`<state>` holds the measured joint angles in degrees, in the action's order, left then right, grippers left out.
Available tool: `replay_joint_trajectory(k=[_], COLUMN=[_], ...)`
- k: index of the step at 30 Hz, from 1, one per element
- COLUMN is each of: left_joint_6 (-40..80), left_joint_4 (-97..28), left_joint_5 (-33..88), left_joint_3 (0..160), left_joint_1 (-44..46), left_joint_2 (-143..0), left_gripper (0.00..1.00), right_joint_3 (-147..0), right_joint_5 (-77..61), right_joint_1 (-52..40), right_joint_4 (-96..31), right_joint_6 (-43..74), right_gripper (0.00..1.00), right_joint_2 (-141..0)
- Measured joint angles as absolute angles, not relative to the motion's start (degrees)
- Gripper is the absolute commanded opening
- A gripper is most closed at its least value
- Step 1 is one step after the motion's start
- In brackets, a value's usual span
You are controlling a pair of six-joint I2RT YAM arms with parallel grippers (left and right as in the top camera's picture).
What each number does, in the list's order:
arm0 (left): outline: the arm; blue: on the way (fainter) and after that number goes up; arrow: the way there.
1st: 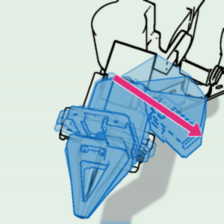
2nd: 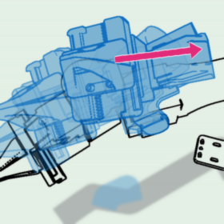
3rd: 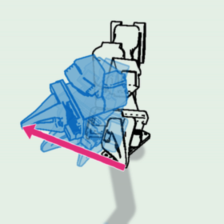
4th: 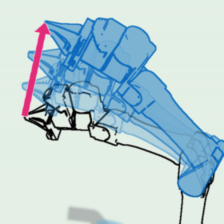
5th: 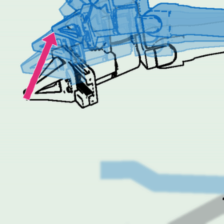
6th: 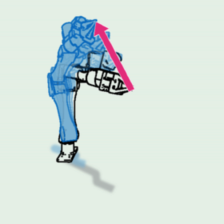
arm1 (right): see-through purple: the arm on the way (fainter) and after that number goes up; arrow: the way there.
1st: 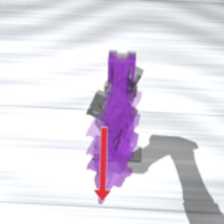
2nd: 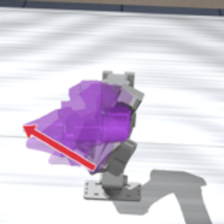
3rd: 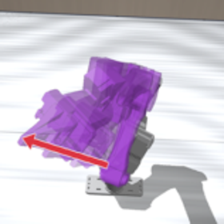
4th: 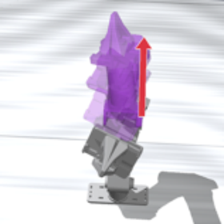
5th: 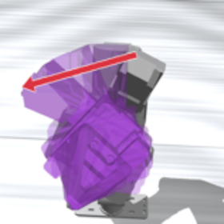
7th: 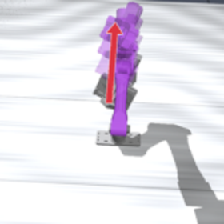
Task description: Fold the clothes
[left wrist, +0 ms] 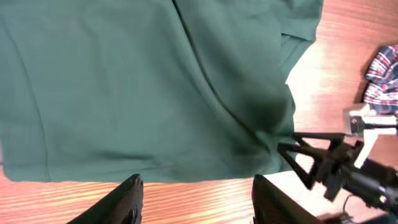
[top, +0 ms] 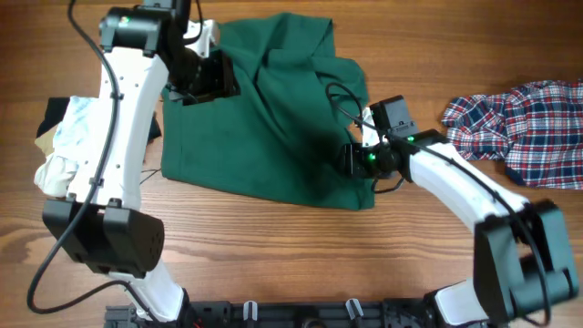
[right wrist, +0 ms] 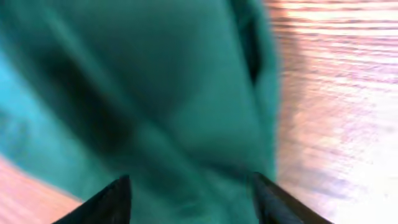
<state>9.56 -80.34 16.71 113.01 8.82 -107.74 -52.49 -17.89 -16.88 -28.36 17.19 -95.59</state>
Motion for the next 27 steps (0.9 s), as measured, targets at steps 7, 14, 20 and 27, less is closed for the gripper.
replay_joint_trajectory(k=[7,14,20,27], left_joint_6=[10.6,10.9,10.8,10.8], left_joint_4=[-79.9,-78.1,-78.0,-76.9], left_joint_5=[13.1,10.9,8.8,8.4], left_joint_3=[113.0,113.0,113.0,113.0], left_joint_1=[8.7,8.7,8.7,8.7], left_joint_2=[-99.2,-91.8,-91.0,-89.5], left_gripper=[0.61,0.70,0.68,0.72], right_joint_3=[-52.5,-52.5,-52.5,-52.5], right_joint_5=[-18.4,-25.4,-22.3,-9.1], right_joint_1=[-14.2,-14.2,-14.2,-14.2], right_joint_4=[-27.1,-31.0,-43.1,-60.5], right_joint_6=[15.3,13.1,14.7,30.0], right_gripper=[0.48,0.05,0.05,0.04], right_joint_2=[-96.9,-96.9,-92.4,-82.5])
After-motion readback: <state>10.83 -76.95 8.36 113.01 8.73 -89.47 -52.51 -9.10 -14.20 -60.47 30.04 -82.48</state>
